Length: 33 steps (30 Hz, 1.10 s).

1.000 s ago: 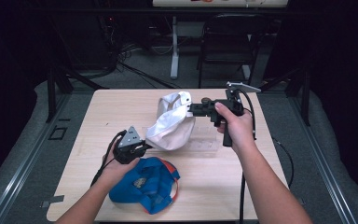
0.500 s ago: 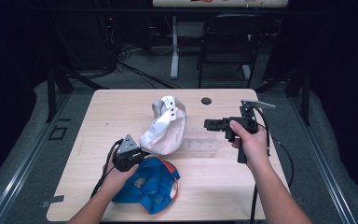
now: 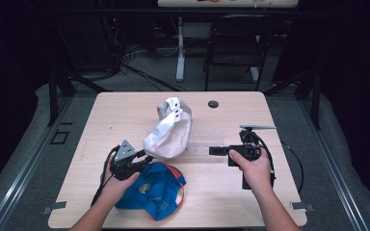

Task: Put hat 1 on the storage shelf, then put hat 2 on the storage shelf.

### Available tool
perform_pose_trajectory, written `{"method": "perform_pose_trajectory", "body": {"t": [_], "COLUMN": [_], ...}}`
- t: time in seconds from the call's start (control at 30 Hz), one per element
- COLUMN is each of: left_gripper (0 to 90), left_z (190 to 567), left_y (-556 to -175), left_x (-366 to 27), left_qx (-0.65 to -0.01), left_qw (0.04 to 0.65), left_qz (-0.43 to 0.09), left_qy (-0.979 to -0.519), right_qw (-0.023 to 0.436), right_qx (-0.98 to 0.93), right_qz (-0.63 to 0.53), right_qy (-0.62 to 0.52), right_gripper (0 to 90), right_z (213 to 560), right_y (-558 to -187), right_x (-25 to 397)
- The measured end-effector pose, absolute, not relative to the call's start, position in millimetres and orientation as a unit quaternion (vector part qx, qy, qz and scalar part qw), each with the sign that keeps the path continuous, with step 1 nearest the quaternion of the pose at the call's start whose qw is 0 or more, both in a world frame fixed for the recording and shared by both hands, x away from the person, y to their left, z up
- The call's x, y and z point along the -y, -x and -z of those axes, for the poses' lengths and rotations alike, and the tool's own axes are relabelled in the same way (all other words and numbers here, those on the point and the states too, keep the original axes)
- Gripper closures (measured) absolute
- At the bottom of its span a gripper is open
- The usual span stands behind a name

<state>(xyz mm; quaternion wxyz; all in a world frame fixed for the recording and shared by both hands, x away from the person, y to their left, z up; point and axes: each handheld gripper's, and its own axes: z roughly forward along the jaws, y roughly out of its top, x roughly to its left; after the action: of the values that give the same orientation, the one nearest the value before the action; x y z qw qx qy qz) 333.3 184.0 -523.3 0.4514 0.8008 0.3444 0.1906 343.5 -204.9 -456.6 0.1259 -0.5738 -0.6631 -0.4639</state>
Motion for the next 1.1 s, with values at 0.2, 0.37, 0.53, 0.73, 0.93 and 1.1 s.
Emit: {"method": "perform_pose_trajectory", "body": {"t": [0.2,0.37,0.53,0.73,0.93,1.1], "left_gripper": [56.1,55.1,57.1,57.2,59.6,57.5], "left_z": [523.3,523.5,531.0,544.3,550.6,551.7], "left_y": [-317.7,-307.4,-302.4,-307.1,-308.7,-308.3], "left_x": [-207.8,-228.3,-244.0,-262.1,-274.5,-275.9], "left_qx": [-0.370,-0.389,-0.397,-0.421,-0.454,-0.460], "left_qw": [0.437,0.428,0.413,0.410,0.414,0.420], "left_qz": [-0.190,-0.191,-0.209,-0.205,-0.193,-0.187], "left_qy": [-0.797,-0.793,-0.792,-0.783,-0.765,-0.759], "right_qw": [0.071,0.068,0.057,0.047,0.060,0.073], "right_qx": [0.671,0.662,0.665,0.675,0.686,0.696], "right_qz": [0.460,0.464,0.466,0.457,0.452,0.450], "right_qy": [0.578,0.585,0.580,0.577,0.568,0.554], "right_gripper": [63.8,67.4,67.2,65.4,63.5,62.0], "right_z": [479.0,501.9,513.3,525.7,537.1,542.9], "right_y": [-322.7,-308.2,-300.8,-298.3,-295.7,-295.5], "right_x": [202.7,200.1,195.5,189.9,185.1,176.4]}}
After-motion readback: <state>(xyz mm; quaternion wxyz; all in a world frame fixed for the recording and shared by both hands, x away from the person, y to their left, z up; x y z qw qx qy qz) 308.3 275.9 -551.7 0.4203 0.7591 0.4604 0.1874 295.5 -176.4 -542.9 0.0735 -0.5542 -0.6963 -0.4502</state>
